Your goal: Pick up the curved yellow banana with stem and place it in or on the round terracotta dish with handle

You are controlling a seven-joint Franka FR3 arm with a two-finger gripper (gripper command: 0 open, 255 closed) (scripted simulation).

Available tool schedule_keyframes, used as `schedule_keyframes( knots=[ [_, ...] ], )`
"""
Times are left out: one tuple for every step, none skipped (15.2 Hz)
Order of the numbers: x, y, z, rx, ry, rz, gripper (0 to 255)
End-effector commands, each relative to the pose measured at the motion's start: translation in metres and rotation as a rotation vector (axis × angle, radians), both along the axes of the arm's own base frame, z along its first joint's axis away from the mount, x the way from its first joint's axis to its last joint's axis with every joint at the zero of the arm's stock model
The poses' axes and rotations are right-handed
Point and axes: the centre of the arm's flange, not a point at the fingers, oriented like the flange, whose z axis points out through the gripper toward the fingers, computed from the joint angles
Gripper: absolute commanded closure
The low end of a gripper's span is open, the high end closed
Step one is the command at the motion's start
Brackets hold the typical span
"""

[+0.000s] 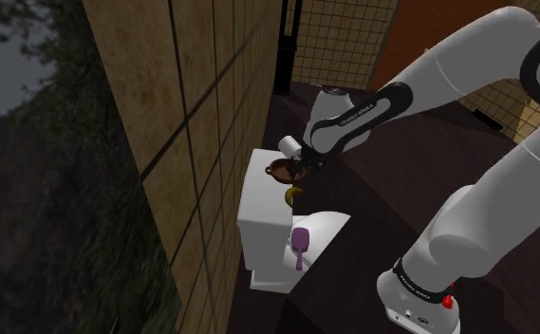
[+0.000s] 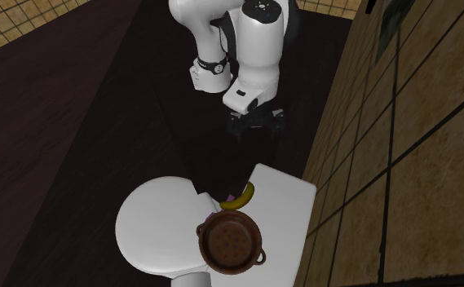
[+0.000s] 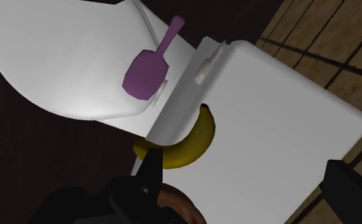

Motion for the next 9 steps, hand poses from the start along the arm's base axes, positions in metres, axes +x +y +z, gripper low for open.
schedule_keyframes(
  knots=[
    [0.009,-0.002,-0.026,-0.001,0.002,-0.020,0],
    [0.014,-0.004,-0.038,-0.001,0.004,-0.030,0],
    [0.018,-0.006,-0.050,-0.002,0.006,-0.040,0],
    [0.023,-0.008,-0.063,-0.002,0.007,-0.050,0],
    [0.027,-0.010,-0.075,-0.002,0.009,-0.060,0],
    [0.031,-0.013,-0.087,-0.002,0.011,-0.070,0],
    [0.035,-0.015,-0.100,-0.003,0.012,-0.080,0],
    [0.040,-0.017,-0.112,-0.003,0.014,-0.090,0],
    [0.044,-0.019,-0.124,-0.003,0.016,-0.100,0]
  ],
)
